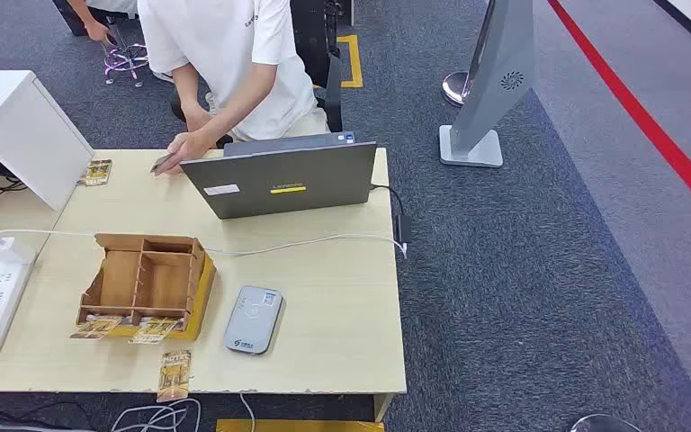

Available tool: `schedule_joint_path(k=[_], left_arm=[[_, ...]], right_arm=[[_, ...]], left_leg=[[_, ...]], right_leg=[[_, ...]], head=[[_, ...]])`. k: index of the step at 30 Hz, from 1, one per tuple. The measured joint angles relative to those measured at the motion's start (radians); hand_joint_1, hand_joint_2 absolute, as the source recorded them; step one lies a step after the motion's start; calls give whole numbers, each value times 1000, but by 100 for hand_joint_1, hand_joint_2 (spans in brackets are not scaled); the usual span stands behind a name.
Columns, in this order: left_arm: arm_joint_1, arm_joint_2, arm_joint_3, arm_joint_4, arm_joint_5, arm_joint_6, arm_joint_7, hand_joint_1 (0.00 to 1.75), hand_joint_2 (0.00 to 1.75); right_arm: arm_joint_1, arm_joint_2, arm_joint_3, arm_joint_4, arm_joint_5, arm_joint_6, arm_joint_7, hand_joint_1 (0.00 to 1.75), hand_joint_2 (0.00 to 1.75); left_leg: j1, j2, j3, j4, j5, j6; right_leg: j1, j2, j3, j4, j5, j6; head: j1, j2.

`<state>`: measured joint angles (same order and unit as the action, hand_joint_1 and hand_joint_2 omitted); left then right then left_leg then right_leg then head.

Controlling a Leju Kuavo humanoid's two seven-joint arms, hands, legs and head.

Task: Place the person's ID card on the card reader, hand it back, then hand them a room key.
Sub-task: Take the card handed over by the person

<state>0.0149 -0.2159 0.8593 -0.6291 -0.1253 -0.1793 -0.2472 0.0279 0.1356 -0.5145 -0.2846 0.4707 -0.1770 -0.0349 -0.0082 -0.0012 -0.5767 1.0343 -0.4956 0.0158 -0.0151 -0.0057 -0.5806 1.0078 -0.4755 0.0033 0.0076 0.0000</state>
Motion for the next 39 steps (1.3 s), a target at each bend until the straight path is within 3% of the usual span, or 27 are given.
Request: schedule_joint_path(k=[1,2,4,22,25,26,29,32,36,39], left_arm=[[3,4,-14,3,2,3,4,0,175],[5,6,-29,7,4,6,9,0,175],[16,19,-83,19,12,18,25,0,175],[102,139,-574,135,88,129,174,0,175],[115,158,-649,154,101,146,199,0,44],[119,164,-672,161,105,152,206,0,44],[129,179,-734,176,117,169,229,0,175],[132,187,-767,187,130,182,242,0,175],[122,188,-760,206,165,194,243,0,175],[111,186,-735,219,197,201,240,0,44]], right_arm=[[2,-2,9,-2,-8,3,0,0,58],[4,-4,18,-4,-17,6,0,0,87],[12,-13,51,-11,-48,18,1,0,175],[81,-85,344,-72,-331,124,22,0,175],[93,-96,389,-81,-378,142,27,0,175],[96,-100,403,-84,-393,148,29,0,175],[105,-109,440,-92,-438,164,33,0,175],[106,-113,451,-95,-453,173,33,0,175],[95,-112,401,-94,-401,165,30,0,0],[83,-107,347,-90,-348,152,22,0,0]], left_leg=[[0,0,0,0,0,0],[0,0,0,0,0,0],[0,0,0,0,0,0],[0,0,-1,0,0,0],[0,0,-1,0,0,0],[0,0,-1,0,0,0],[0,0,-1,0,0,0],[0,0,-1,0,0,0],[0,0,-1,0,0,0],[0,0,0,0,0,0]], right_leg=[[0,0,0,0,0,0],[0,0,0,0,0,0],[0,0,0,0,0,0],[0,0,0,0,0,0],[0,0,0,0,0,0],[0,0,0,0,0,0],[0,0,0,0,-1,0],[0,0,0,0,-1,1],[0,0,0,0,-1,1],[0,0,0,0,-1,1]], head=[[0,0],[0,0],[0,0],[0,0],[0,0],[0,0],[0,0],[0,0],[0,0],[0,0]])
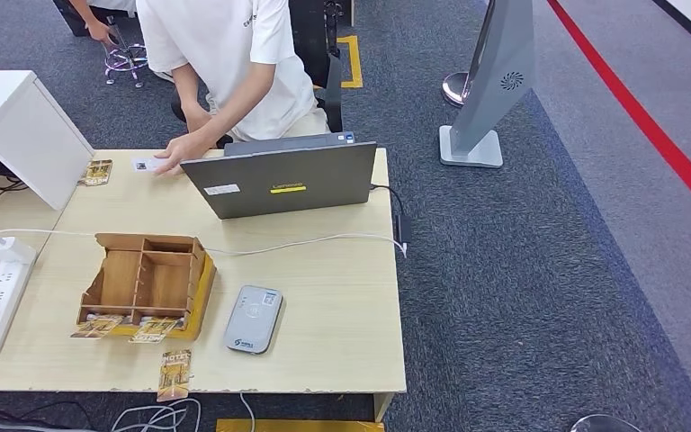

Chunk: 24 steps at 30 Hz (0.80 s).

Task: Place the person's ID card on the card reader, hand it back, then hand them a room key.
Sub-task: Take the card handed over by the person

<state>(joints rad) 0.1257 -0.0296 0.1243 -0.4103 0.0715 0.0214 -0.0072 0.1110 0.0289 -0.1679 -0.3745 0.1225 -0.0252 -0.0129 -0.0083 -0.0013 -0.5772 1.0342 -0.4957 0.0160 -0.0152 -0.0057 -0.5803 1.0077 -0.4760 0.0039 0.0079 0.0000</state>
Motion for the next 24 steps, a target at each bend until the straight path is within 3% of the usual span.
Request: schedule_joint_path(k=[1,6,10,24], left_arm=[[-4,0,11,5,11,1,-2,0,0],[-26,-6,79,27,67,9,-18,0,0],[-41,-14,135,40,103,12,-31,0,175],[-84,-47,374,61,249,32,-218,0,175]], right_arm=[[-5,3,-21,2,19,-4,-3,0,0],[-30,23,-135,19,111,-23,-14,0,0],[-46,41,-216,32,172,-36,-25,0,0],[-106,103,-505,82,398,-94,-60,0,0]], left_leg=[[0,0,0,0,0,0],[0,0,0,0,0,0],[0,0,0,0,0,0],[0,0,1,0,0,0]], right_leg=[[0,0,0,0,0,0],[0,0,0,0,0,0],[0,0,0,0,0,0],[0,0,0,0,0,0]], head=[[0,0],[0,0],[0,0],[0,0]])
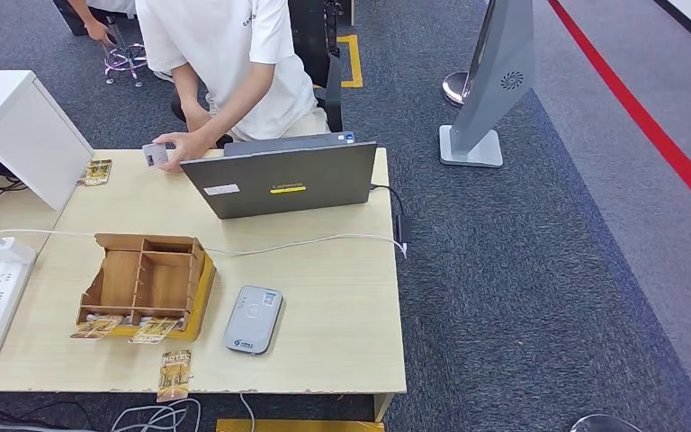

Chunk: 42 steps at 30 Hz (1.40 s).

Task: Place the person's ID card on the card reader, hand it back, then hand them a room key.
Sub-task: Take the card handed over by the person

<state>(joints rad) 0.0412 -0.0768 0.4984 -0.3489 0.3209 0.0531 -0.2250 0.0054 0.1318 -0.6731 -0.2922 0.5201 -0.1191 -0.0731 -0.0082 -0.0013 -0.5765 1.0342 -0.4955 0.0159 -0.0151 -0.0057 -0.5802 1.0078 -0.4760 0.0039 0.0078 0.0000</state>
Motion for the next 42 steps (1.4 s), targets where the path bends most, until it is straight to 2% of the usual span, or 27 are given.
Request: schedule_joint_path(k=[4,9,16,25,35,42], left_arm=[[5,-27,67,-65,22,-3,-70,0,175],[34,-63,101,-197,62,8,-126,0,175],[86,-98,111,-415,105,53,-193,0,175],[119,-134,109,-757,78,139,-258,0,175],[98,-144,62,-1102,-82,253,-315,0,175],[33,-131,34,-1241,-283,334,-348,0,175]], right_arm=[[-13,11,-60,8,40,-13,-5,0,0],[-24,25,-118,18,79,-24,-16,0,0],[-35,36,-174,29,119,-32,-23,0,0],[-44,46,-217,38,169,-39,-33,0,0],[-56,51,-244,50,233,-36,-36,0,0],[-62,55,-257,57,280,-26,-36,0,0]], left_leg=[[0,0,0,0,0,0],[0,0,0,0,0,0],[0,0,0,0,0,0],[0,0,0,0,0,0],[0,0,1,0,1,0],[0,0,1,0,1,0]], right_leg=[[0,0,0,0,0,0],[0,0,0,0,0,0],[0,0,0,0,0,0],[0,0,0,0,0,0],[0,0,0,0,1,-1],[0,0,1,0,1,-1]], head=[[0,0],[0,0],[0,0],[0,0],[0,0],[0,0]])
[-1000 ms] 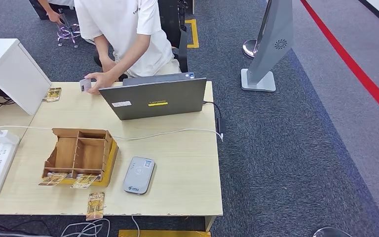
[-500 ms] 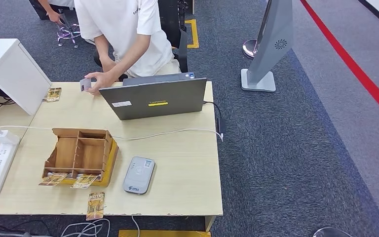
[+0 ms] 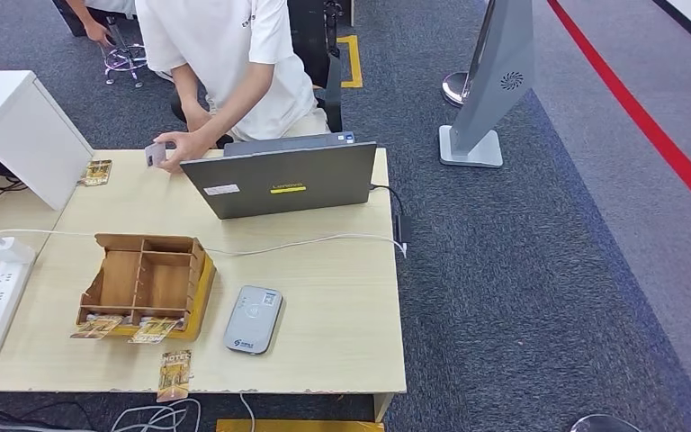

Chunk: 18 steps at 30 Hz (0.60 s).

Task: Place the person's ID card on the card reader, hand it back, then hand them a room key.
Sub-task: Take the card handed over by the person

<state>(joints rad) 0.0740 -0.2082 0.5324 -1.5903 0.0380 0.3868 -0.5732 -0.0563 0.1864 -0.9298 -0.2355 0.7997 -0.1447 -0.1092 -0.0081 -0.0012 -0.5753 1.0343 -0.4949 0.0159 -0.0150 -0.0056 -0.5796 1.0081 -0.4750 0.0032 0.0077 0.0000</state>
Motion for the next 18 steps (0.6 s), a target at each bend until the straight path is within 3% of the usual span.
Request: schedule_joint_path(k=[7,18], left_arm=[[-100,45,-25,-18,-234,54,3,0,175],[-276,154,-126,94,-529,45,136,0,175]], right_arm=[[-5,2,-1,4,40,11,0,0,0],[-9,2,-1,9,82,22,0,0,0]], left_leg=[[0,0,0,0,1,-1],[0,0,0,0,2,-1]], right_leg=[[0,0,0,0,1,-1],[0,1,0,0,1,-1]], head=[[0,0],[0,0]])
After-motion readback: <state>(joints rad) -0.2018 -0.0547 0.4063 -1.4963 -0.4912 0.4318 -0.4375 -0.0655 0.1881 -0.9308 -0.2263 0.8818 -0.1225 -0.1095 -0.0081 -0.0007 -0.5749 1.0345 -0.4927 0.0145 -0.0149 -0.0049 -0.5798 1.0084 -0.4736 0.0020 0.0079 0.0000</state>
